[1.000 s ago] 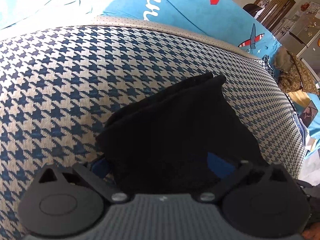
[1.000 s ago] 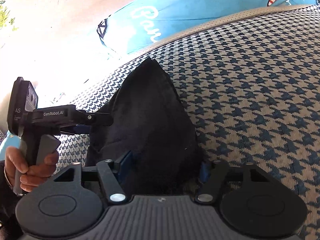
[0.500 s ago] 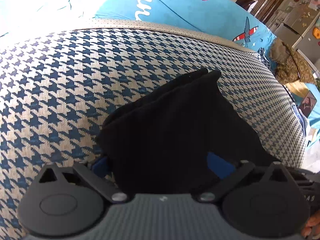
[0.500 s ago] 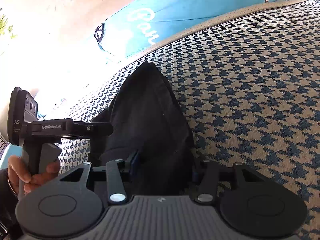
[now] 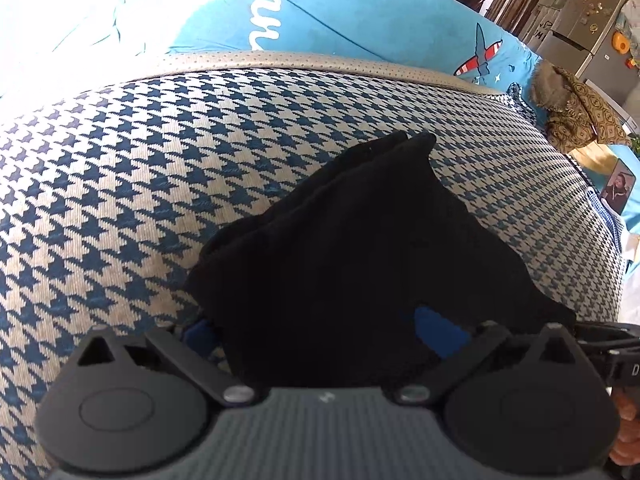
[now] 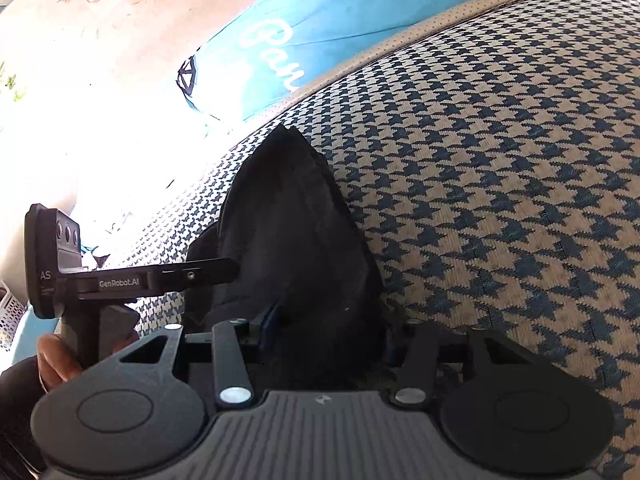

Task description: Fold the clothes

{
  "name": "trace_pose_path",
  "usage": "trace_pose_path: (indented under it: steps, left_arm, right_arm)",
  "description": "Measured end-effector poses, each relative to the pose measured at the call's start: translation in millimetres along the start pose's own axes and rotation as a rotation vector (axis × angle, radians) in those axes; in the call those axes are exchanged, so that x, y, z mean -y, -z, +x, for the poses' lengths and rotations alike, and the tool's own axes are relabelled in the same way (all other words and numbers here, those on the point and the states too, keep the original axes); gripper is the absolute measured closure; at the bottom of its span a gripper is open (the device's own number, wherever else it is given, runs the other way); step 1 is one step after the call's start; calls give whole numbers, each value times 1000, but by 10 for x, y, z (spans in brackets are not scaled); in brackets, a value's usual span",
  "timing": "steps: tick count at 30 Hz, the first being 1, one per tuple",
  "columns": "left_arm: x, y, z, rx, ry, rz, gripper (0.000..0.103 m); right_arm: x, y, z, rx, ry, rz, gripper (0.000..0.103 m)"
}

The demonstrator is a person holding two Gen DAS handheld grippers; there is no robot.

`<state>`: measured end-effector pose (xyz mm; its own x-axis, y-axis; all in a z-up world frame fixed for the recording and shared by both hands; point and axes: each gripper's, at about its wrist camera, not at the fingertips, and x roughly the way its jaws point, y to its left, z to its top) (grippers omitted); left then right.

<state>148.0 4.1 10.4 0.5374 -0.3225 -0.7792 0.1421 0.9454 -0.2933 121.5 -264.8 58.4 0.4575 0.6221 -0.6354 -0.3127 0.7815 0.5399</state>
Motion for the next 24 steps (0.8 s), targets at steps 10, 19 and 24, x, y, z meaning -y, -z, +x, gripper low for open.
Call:
trace_pose_path:
  steps: [10,19,24]
  left_arm:
    - [78,15,-77,29,-6,17,21]
    - [28,56,-197,31,-19,-15,47]
    - [-61,63,-216,6,-30,-53,42]
  right_arm:
    - [-52,7,40,20,36,-31,66]
    - [-10,26,-18,27,49,-33,75]
    - [26,28,-22,22,39,-10,74]
